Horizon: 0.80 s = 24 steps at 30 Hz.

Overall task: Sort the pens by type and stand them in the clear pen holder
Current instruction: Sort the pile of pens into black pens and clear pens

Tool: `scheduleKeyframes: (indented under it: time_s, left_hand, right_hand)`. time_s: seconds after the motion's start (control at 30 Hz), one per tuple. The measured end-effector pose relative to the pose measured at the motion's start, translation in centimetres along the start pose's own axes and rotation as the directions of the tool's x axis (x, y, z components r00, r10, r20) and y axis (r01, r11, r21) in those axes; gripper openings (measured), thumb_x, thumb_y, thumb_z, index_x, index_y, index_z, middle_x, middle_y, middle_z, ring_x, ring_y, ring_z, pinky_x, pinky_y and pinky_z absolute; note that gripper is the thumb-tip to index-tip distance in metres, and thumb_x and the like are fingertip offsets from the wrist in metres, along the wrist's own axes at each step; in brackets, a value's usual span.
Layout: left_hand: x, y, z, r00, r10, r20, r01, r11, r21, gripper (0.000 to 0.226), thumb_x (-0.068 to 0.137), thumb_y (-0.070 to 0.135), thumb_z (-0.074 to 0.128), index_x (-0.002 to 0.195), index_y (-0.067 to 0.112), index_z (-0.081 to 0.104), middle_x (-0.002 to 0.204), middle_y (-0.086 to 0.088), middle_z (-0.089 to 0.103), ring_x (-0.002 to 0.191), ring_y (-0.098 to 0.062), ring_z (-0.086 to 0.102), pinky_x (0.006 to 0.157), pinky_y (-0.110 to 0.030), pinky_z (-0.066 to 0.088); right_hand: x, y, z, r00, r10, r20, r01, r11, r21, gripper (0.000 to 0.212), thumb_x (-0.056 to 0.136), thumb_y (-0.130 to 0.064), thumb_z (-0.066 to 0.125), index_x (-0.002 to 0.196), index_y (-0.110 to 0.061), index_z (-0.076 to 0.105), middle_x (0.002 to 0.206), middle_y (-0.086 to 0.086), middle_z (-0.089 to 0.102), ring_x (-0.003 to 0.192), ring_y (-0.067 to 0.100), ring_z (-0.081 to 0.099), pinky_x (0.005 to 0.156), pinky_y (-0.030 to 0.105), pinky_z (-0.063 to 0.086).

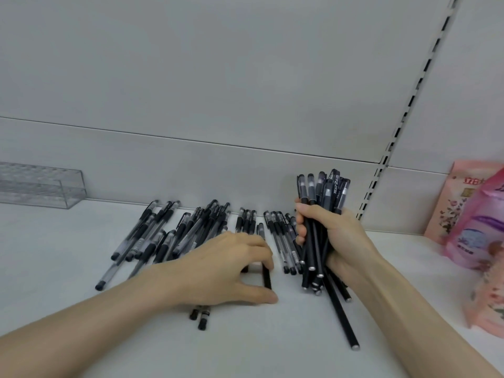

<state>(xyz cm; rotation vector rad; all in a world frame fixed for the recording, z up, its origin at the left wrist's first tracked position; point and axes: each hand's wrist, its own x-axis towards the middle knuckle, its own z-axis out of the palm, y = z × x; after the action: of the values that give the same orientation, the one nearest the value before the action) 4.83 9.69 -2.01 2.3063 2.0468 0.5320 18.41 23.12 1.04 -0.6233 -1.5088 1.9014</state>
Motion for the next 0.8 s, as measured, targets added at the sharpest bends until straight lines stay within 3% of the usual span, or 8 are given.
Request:
scheduleKeyframes:
  time_s: [0.1,0.17,0.27,0.33,0.47,0.63,0.7,0.8]
  left_hand:
    - [-0.4,-0.7,-0.5,0.987,0.125,-0.098,-0.128,0.991,-0.030,0.038,0.087,0.052,0.050,0.100,0.020,0.068,0.107,0.008,0.064,0.094,-0.008,0.061,0.084,-0.030,0.048]
    - [-0.4,-0.7,-1.0,0.945,0.166,-0.281,-0.192,0.979,-0.068,0.028,0.091,0.037,0.054,0.093,0.013,0.070,0.094,0.003,0.068,0.079,-0.006,0.062,0.073,-0.025,0.052]
    - [-0.1,0.0,-1.5,0.788,0.167,-0.592,-0.254,0.965,-0.067,0.013,0.088,0.017,0.063,0.089,0.006,0.071,0.089,0.002,0.070,0.074,-0.004,0.063,0.070,-0.017,0.053]
    - [0.1,0.5,-1.3,0.722,0.215,-0.657,-0.300,0.954,-0.017,0.011,0.085,0.011,0.065,0.089,0.004,0.072,0.097,0.000,0.069,0.084,-0.005,0.066,0.078,-0.016,0.052]
    - [0.6,1.1,-0.1,0.764,0.313,-0.565,-0.368,0.930,0.018,0.015,0.086,0.014,0.067,0.091,0.001,0.071,0.103,-0.009,0.067,0.095,-0.011,0.064,0.093,-0.020,0.048]
    - [0.7,1.1,0.1,0.781,0.180,-0.598,-0.308,0.944,-0.119,0.016,0.090,0.022,0.060,0.090,0.008,0.067,0.096,-0.001,0.061,0.074,-0.003,0.059,0.070,-0.018,0.049]
    - [1.1,0.5,0.1,0.867,0.091,-0.491,-0.198,0.965,-0.171,0.018,0.090,0.030,0.055,0.086,0.016,0.066,0.088,0.007,0.060,0.076,-0.001,0.055,0.070,-0.023,0.048]
    - [2.7,0.0,0.8,0.977,0.040,-0.208,-0.082,0.977,-0.197,0.022,0.092,0.038,0.050,0.097,0.023,0.065,0.102,0.009,0.057,0.095,-0.001,0.053,0.087,-0.026,0.043]
  right_hand:
    - [-0.2,0.0,0.3,0.998,0.053,0.038,-0.054,0.998,0.013,0.002,0.087,-0.003,0.061,0.085,-0.004,0.061,0.061,0.005,0.057,0.049,0.014,0.054,0.048,0.025,0.049]
    - [-0.3,-0.1,0.5,0.995,0.088,0.055,-0.088,0.996,0.000,0.005,0.087,-0.004,0.060,0.084,-0.001,0.061,0.061,0.007,0.061,0.050,0.014,0.056,0.048,0.024,0.052]
    - [-0.4,0.1,0.6,0.988,0.136,0.075,-0.135,0.991,-0.021,0.017,0.087,-0.010,0.063,0.091,0.006,0.065,0.066,0.009,0.067,0.052,0.014,0.061,0.048,0.023,0.052]
    - [-0.3,0.2,0.8,0.985,0.150,0.081,-0.151,0.989,0.008,0.021,0.087,-0.013,0.064,0.094,0.006,0.066,0.076,0.013,0.071,0.058,0.017,0.067,0.051,0.025,0.054]
    - [-0.2,0.2,0.8,0.988,0.102,0.119,-0.113,0.989,0.096,0.023,0.085,-0.017,0.062,0.088,0.005,0.067,0.078,0.014,0.071,0.068,0.022,0.069,0.058,0.029,0.056]
    - [-0.1,-1.6,-0.8,1.000,-0.023,-0.001,0.023,0.999,0.025,0.011,0.087,-0.005,0.061,0.077,-0.003,0.058,0.061,0.005,0.055,0.050,0.013,0.053,0.052,0.024,0.051]
    - [-0.1,-2.5,-2.1,0.998,-0.058,-0.036,0.054,0.994,-0.090,0.013,0.087,-0.004,0.061,0.075,-0.004,0.057,0.057,0.004,0.052,0.048,0.013,0.049,0.051,0.023,0.050]
    - [0.0,-2.7,-3.8,0.992,-0.078,-0.095,0.060,0.982,-0.181,0.005,0.085,-0.001,0.064,0.084,-0.004,0.060,0.058,0.003,0.048,0.048,0.013,0.046,0.051,0.024,0.047]
